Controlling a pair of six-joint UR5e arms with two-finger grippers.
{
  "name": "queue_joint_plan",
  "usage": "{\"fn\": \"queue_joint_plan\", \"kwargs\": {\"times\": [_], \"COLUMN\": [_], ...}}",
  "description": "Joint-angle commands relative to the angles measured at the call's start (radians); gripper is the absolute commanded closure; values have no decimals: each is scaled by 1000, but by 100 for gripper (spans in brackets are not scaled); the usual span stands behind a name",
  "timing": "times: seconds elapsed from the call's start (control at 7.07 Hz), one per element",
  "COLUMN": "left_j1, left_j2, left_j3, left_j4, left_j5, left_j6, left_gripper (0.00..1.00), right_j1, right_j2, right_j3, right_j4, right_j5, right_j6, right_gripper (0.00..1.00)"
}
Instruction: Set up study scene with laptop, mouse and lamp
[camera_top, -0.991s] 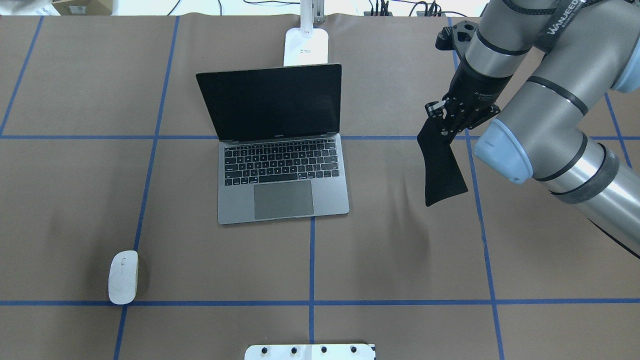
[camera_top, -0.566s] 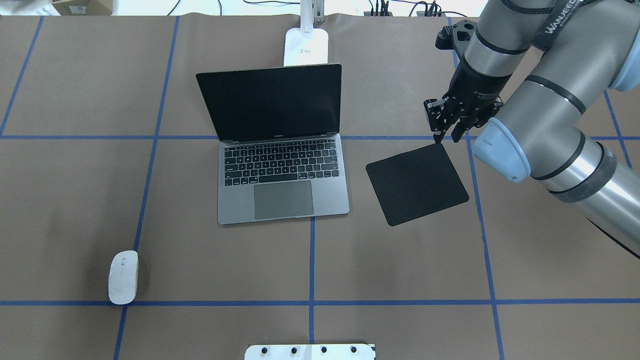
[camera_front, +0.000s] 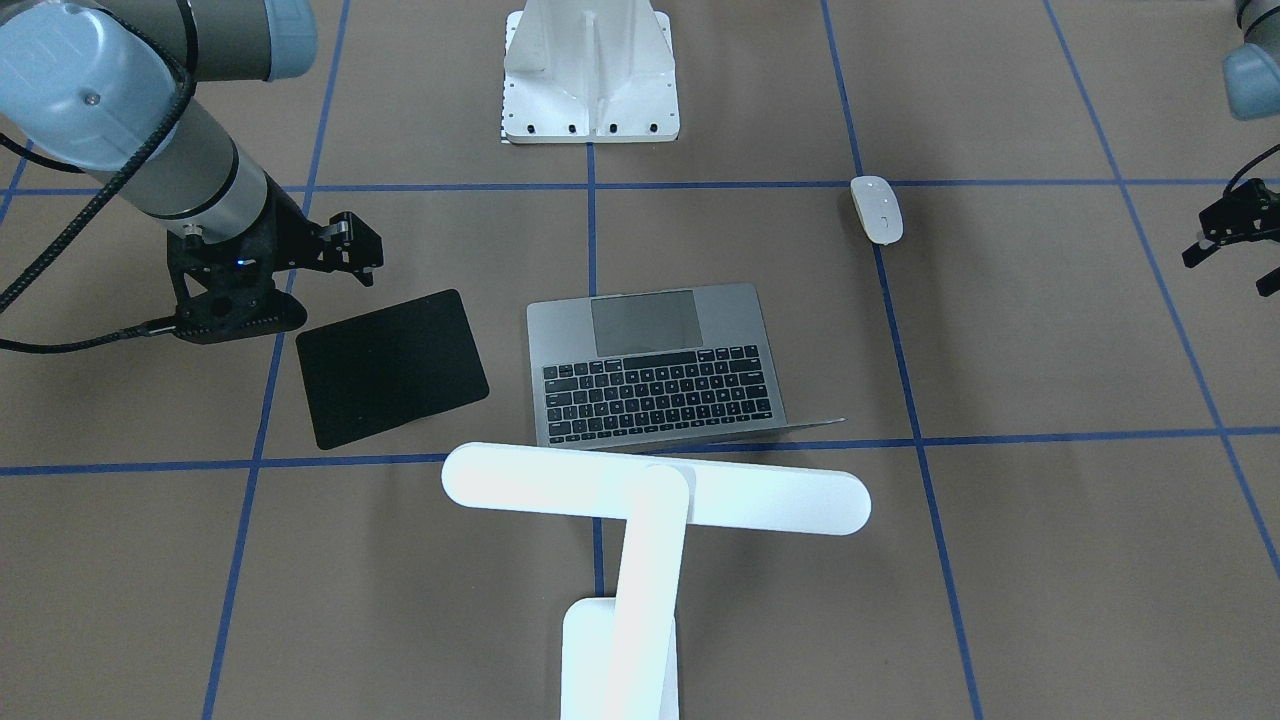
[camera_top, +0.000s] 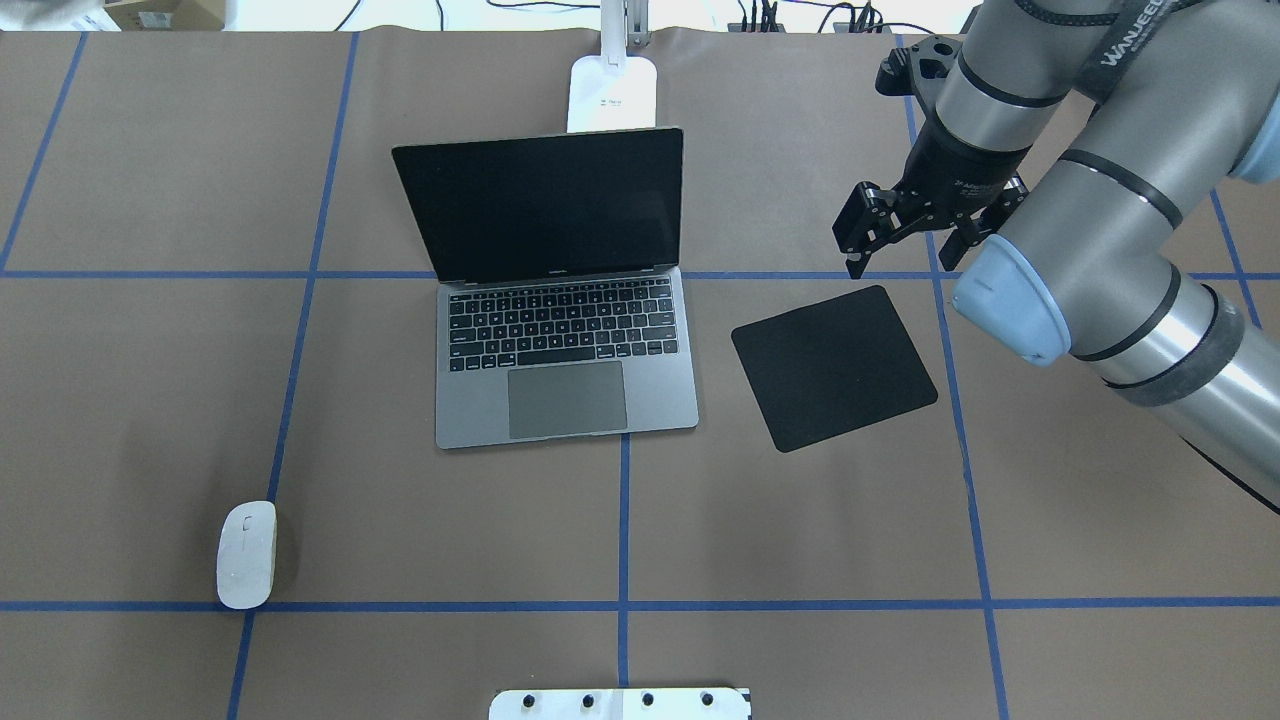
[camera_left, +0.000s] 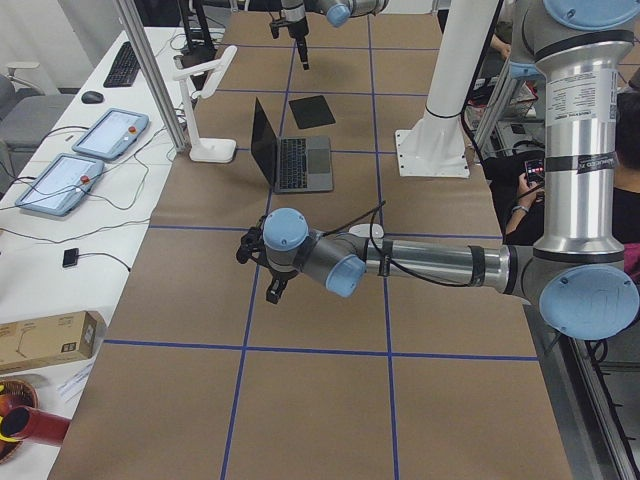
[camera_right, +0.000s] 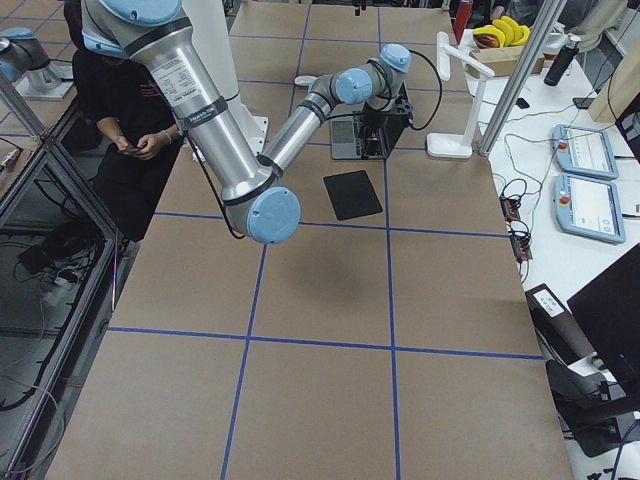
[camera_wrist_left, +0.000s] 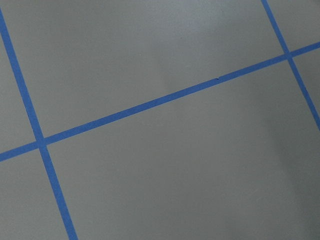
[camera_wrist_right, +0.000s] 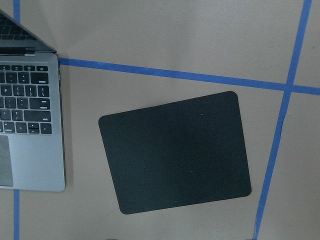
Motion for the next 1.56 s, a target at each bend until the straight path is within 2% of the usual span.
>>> {"fn": "queue_joint_plan", "kwargs": {"times": [0.0,0.28,0.42,0.71,0.85,1.13,1.42], "left_j1": [10,91,127,232,266,416,525], "left_j2": [2,11,28,85,112,135,134], "left_j3": [-67,-137,-166,-237,-239,-248,-285], "left_j4": [4,3,1,-21,-85,-149,-150], "left_j5": [44,114,118,206,213,333,372], "left_j6": [-182,-380,-463,-621,-682,-778,-847], "left_gripper": [0,0,0,0,0,0,0], "right_j1": [34,87,103,103,103,102,102], "right_j2": [-29,-90,-100,-109,-112,-117,-120], "right_j3": [39,59,63,68,66,68,69], "right_j4": [1,3,4,6,6,6,6], "right_j5": [-2,1,1,1,1,1,1], "right_j6": [-34,-161,-170,-170,-177,-197,-216], "right_gripper": [1,1,1,1,1,1,1]}}
